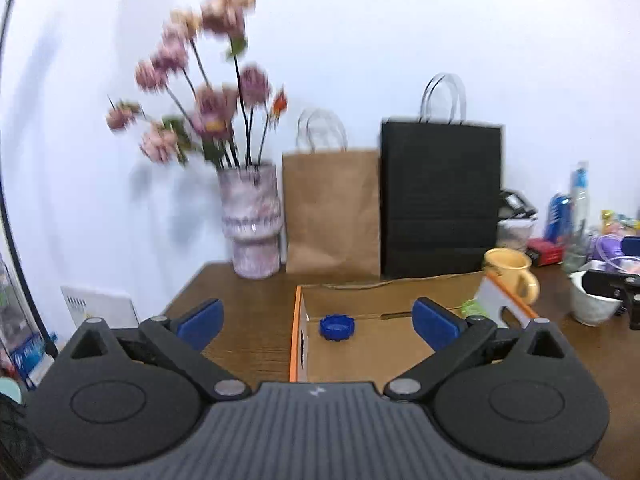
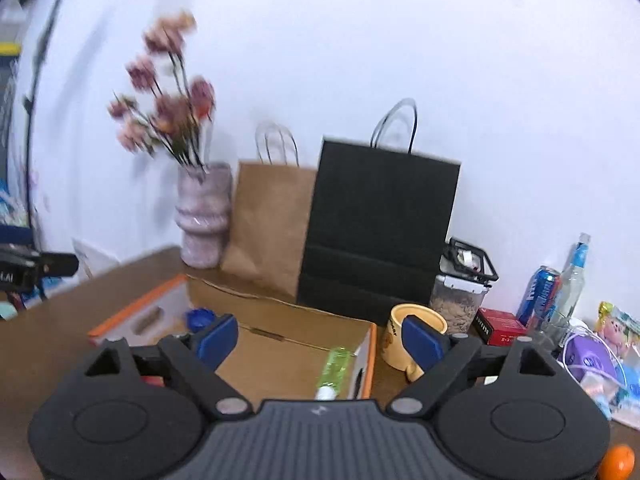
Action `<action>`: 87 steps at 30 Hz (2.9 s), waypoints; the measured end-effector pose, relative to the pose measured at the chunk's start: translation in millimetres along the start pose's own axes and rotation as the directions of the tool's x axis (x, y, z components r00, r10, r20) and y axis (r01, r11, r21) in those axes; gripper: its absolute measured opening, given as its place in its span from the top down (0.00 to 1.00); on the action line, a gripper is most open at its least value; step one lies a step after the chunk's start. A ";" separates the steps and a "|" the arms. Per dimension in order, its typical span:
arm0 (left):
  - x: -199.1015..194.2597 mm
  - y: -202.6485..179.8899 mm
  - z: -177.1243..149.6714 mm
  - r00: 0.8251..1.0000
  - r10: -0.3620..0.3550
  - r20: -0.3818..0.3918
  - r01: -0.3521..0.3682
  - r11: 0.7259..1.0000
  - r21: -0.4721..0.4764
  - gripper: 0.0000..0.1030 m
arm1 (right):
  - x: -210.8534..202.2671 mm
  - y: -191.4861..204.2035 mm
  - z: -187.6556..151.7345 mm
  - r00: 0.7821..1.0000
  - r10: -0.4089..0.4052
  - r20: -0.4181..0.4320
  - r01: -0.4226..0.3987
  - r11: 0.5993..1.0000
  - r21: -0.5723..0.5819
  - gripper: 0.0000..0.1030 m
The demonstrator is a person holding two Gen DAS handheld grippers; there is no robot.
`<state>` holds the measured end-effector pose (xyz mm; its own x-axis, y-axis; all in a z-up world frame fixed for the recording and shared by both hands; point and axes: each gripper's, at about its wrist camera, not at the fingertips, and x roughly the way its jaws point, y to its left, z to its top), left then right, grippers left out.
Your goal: Organize rigid objects
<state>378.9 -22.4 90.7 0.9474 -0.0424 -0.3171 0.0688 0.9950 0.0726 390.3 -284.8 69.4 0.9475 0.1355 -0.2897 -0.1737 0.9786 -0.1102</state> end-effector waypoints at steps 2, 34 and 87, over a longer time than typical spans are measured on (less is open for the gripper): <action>-38.1 -5.7 -14.9 0.997 0.016 0.071 -0.019 0.999 0.034 0.00 | -28.0 7.8 -14.4 1.000 0.025 0.013 -0.025 1.000 0.005 0.11; -158.5 -41.2 -144.9 0.989 0.144 -0.037 -0.146 0.985 -0.088 0.00 | -147.9 42.6 -164.2 0.998 0.065 0.000 -0.064 0.980 0.189 0.02; -40.3 -113.0 -150.6 0.856 -0.462 -0.233 0.344 0.844 -0.412 0.56 | -45.8 -27.7 -179.2 0.906 0.398 -0.146 -0.264 0.799 0.540 0.69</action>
<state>285.9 -119.4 -47.1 0.7062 -0.4752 -0.5249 0.2550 0.8623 -0.4376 303.6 -345.8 -84.6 0.7500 0.4897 -0.4446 -0.2442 0.8297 0.5019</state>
